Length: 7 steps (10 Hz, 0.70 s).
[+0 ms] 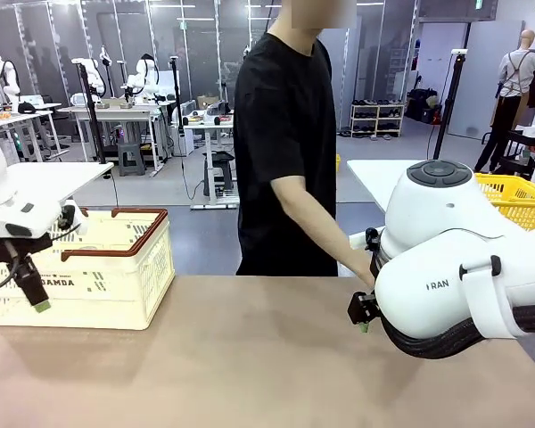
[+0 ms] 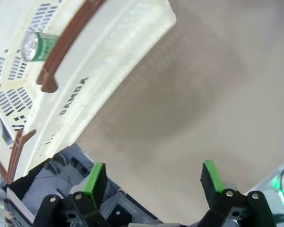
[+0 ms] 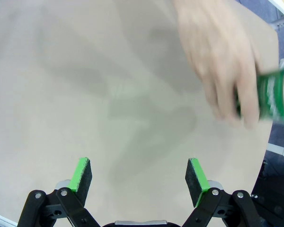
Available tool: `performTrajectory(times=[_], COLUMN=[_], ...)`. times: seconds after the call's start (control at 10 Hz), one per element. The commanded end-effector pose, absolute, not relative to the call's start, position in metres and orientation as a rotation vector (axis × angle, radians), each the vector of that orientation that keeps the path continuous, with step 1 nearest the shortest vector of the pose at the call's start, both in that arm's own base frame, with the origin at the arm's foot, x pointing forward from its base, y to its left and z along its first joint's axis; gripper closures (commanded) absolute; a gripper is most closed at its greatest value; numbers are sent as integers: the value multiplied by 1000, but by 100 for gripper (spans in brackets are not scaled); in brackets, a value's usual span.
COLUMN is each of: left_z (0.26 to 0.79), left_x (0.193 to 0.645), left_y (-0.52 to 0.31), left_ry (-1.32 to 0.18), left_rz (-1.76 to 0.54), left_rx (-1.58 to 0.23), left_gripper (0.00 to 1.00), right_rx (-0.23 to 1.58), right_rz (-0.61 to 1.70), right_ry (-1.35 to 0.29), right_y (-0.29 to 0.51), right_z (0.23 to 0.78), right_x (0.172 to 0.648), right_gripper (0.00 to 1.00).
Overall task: Place the drinks into the Shopping basket.
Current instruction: Pick up one drink and place it into the Shopping basket.
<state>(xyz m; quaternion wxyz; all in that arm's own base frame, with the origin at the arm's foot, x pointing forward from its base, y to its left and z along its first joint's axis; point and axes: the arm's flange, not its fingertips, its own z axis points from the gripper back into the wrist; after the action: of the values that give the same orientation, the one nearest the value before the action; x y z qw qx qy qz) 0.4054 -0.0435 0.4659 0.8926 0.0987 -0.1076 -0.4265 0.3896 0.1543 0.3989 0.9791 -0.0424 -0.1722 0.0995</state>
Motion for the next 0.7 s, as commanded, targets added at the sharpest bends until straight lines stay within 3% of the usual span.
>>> performTrajectory(times=[0.0, 0.6], left_z=[462, 461], left_x=[403, 404], left_y=[-34, -40], left_ry=[-204, -208], left_rz=[-974, -929], left_rx=[226, 210], left_gripper=[0, 0], right_rx=[-82, -82], right_rz=[201, 201], right_ry=[-345, -345], right_y=[154, 154], right_z=[398, 398], right_x=[390, 390], right_gripper=[0, 0])
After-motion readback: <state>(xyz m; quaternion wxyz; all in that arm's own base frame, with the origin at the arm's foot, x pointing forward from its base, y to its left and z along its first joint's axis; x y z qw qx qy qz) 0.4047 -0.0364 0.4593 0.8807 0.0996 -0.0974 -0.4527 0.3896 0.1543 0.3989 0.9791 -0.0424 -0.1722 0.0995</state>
